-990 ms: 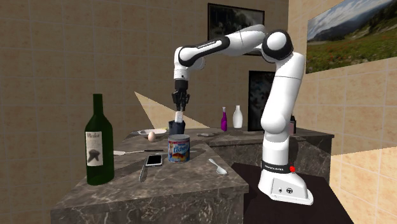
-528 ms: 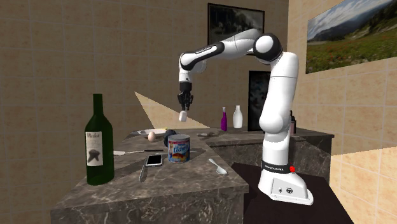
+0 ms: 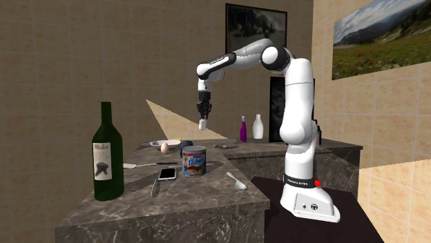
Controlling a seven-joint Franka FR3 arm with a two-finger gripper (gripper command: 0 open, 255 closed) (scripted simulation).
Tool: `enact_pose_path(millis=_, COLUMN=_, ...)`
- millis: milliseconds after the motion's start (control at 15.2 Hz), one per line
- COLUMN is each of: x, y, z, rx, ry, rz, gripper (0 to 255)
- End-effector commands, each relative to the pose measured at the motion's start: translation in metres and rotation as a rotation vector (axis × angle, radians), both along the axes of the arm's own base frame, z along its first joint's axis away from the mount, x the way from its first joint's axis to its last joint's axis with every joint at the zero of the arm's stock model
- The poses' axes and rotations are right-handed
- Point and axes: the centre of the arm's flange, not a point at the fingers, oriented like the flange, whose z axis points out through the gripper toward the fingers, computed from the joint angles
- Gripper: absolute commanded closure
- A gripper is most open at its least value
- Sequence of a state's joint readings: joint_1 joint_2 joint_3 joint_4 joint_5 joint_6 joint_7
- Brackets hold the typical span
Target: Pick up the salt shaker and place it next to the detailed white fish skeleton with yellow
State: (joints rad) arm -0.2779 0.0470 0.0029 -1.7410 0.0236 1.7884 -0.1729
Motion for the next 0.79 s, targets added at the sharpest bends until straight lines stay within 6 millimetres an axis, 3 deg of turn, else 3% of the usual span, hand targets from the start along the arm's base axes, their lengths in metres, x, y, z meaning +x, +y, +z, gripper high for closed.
enact_pose_path(millis=0, x=0.007, y=-0.026, z=-0.001, rx=0.000, ry=0.000, rz=0.001, gripper=255)
enact_pose_path(millis=726, x=0.052, y=-0.164, z=0.000, rx=0.000, ry=0.000, rz=0.001, gripper=255)
